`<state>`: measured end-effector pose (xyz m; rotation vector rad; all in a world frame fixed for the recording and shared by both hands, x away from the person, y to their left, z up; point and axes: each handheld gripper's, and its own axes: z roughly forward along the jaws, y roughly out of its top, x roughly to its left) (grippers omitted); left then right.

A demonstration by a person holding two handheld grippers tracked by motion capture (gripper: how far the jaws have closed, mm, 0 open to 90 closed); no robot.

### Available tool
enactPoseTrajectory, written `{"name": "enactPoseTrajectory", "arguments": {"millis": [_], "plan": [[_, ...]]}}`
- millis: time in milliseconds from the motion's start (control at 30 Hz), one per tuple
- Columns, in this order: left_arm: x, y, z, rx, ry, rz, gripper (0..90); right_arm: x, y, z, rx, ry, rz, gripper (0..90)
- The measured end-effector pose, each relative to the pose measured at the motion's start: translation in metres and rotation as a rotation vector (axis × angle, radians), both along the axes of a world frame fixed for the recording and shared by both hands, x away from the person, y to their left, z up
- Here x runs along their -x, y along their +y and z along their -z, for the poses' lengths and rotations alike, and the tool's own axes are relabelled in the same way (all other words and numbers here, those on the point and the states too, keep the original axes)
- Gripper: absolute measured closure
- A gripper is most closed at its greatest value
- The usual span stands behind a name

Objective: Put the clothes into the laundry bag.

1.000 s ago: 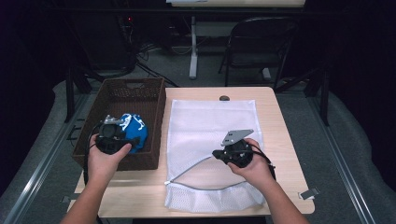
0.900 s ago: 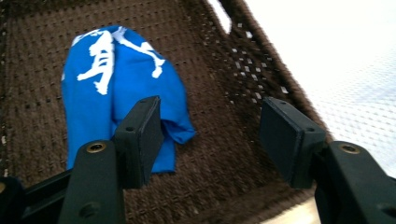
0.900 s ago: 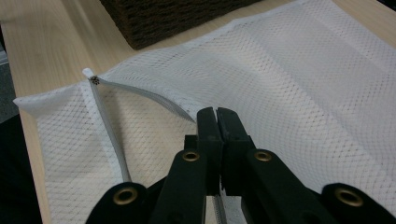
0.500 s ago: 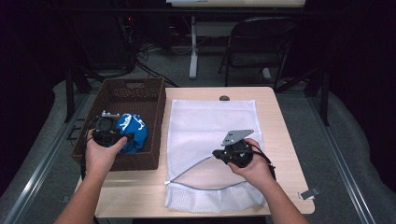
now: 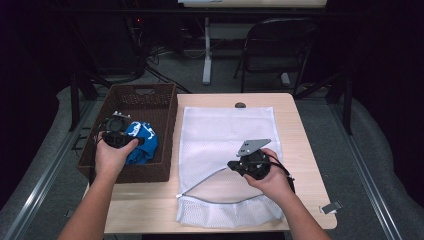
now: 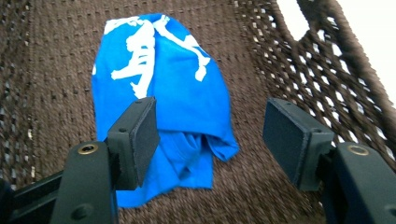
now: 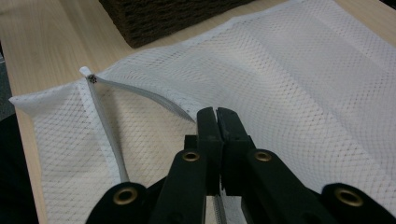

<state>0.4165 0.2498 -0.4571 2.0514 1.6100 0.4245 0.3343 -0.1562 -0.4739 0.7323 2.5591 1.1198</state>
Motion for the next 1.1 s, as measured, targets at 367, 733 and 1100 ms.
{"name": "enactPoseTrajectory", "arguments": {"millis": [367,733,1100], "plan": [[-0.029,0.001,0.005,-0.022,0.054,-0.058,35.3,-0.001,-0.001,0.0,-0.004,-0.001,-0.001,88.8],[-0.044,0.006,0.018,0.002,0.066,-0.09,36.8,-0.001,-0.001,0.001,-0.005,-0.002,-0.001,88.8],[-0.056,0.01,0.027,0.005,0.077,-0.109,35.1,0.0,0.0,0.001,-0.001,-0.005,-0.003,88.8]]}}
